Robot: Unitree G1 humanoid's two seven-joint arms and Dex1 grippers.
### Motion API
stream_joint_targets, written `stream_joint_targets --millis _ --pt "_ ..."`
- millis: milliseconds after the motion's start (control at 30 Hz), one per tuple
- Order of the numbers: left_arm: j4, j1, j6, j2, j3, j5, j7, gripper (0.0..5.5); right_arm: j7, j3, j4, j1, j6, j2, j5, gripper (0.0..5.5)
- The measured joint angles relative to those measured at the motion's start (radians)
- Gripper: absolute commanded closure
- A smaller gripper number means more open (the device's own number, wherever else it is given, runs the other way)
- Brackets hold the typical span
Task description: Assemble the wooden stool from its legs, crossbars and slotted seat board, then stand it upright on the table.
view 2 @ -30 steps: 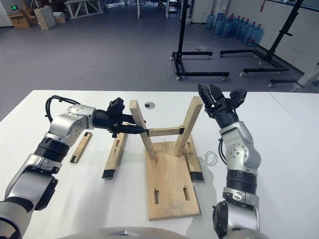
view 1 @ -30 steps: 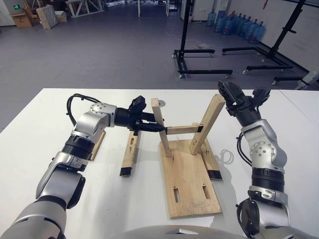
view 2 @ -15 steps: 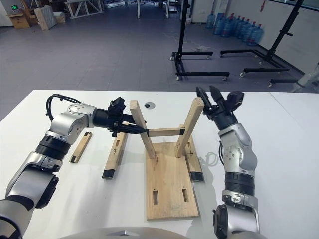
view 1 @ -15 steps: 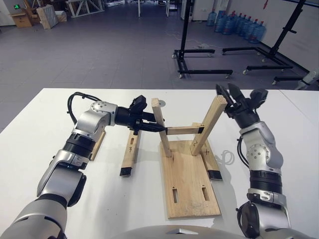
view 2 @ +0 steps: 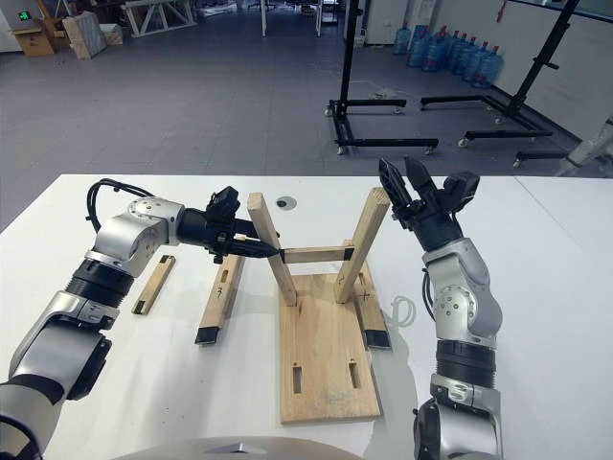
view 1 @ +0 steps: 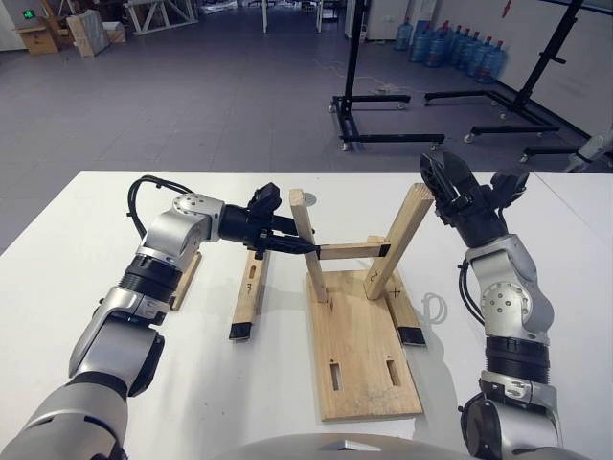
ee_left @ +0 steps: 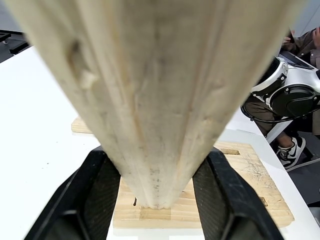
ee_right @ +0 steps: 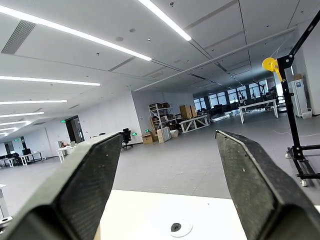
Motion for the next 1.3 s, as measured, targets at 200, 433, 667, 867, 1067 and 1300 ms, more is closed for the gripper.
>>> stream_joint_targets --millis 200,433,667,867,1067,1300 --pt "0.022 -0.053 0.017 0.006 -0.041 0.033 -0.035 3.5 0.015 0.013 0.001 0.007 -0.02 -0.016 -0.017 2.09" --pt "0.04 -0.08 0.026 0.009 -0.066 0.069 -0.068 3.5 0.016 0.046 0.002 0.017 -0.048 -0.021 -0.029 2.09" --pt "0.04 -0.088 0.028 0.009 -0.066 0.074 -0.079 3.5 0.015 0.059 0.013 0.017 -0.105 -0.018 -0.054 2.09" --pt "0.043 -0.091 0.03 0.01 -0.063 0.074 -0.084 3.5 0.015 0.072 0.02 0.017 -0.139 -0.021 -0.059 2.09" --pt "0.052 -0.096 0.03 0.01 -0.062 0.074 -0.091 3.5 0.015 0.077 0.02 0.02 -0.149 -0.022 -0.058 2.09" --pt "0.057 -0.096 0.031 0.01 -0.056 0.074 -0.098 3.5 0.015 0.084 0.019 0.02 -0.149 -0.029 -0.057 2.09"
